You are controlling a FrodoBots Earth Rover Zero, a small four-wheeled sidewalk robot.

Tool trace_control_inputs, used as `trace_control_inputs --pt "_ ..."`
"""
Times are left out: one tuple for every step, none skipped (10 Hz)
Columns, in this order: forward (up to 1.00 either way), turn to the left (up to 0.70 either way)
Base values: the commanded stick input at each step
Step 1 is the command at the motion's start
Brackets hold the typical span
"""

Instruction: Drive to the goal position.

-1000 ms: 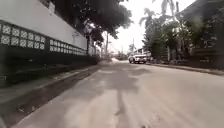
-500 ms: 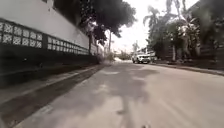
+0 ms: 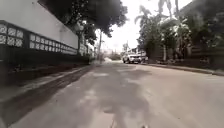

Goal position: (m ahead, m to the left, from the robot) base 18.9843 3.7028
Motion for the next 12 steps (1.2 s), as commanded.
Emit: trace_control_inputs --pt "0.85 -0.08" --pt "0.85 0.00" --pt "0.85 0.01" --pt "0.85 0.04" --pt "0.85 0.04" --pt "0.85 -0.02" --pt "0.85 -0.17" --pt "0.85 -0.25" --pt "0.85 0.11" --pt "0.85 0.13" --pt "0.85 0.03" --pt "0.85 0.00"
